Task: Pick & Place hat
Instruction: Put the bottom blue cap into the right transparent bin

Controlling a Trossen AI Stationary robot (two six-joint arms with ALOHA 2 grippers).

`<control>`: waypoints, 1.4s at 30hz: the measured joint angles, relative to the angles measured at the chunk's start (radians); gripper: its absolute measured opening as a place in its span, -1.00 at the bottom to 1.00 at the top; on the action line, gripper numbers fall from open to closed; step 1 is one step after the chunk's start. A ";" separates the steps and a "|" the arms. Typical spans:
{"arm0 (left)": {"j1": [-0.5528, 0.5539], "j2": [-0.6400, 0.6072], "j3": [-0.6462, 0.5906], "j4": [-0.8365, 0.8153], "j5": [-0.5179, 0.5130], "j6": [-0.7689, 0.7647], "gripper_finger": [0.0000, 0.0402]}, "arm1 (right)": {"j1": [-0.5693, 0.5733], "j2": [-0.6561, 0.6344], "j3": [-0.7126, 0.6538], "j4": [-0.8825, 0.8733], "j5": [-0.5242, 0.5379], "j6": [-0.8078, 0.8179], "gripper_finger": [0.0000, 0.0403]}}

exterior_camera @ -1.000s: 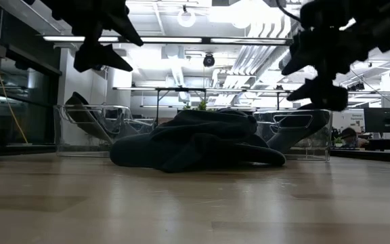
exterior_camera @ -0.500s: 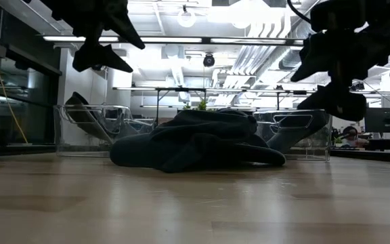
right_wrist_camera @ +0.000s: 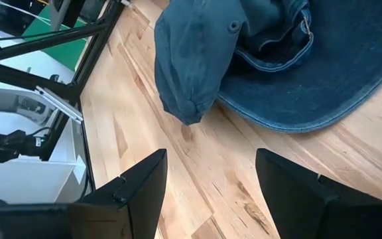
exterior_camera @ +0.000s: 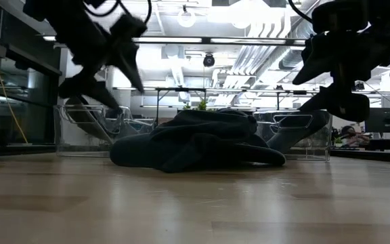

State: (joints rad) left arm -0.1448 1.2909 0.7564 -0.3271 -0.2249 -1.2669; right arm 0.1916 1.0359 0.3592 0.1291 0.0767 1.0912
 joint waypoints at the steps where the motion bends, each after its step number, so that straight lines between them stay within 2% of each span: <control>1: 0.000 0.010 -0.001 -0.009 -0.001 -0.018 0.28 | 0.002 0.000 0.000 0.000 -0.003 -0.005 0.11; 13: 0.000 0.024 -0.001 -0.164 -0.073 -0.050 0.28 | 0.008 0.000 0.000 0.000 -0.008 -0.028 0.11; 22: 0.000 0.124 0.002 -0.062 -0.025 0.000 0.28 | 0.008 -0.005 0.000 0.010 -0.033 -0.059 0.11; 28: 0.000 0.162 -0.001 -0.081 -0.055 -0.055 0.28 | 0.008 -0.067 0.001 -0.010 -0.082 -0.060 0.11; 42: 0.000 0.162 -0.001 -0.035 -0.079 0.028 0.28 | 0.007 -0.237 0.001 -0.153 -0.079 -0.079 0.11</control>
State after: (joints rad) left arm -0.1444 1.4525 0.7559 -0.3621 -0.3039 -1.2387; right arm 0.1982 0.7989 0.3603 -0.0236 -0.0025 1.0126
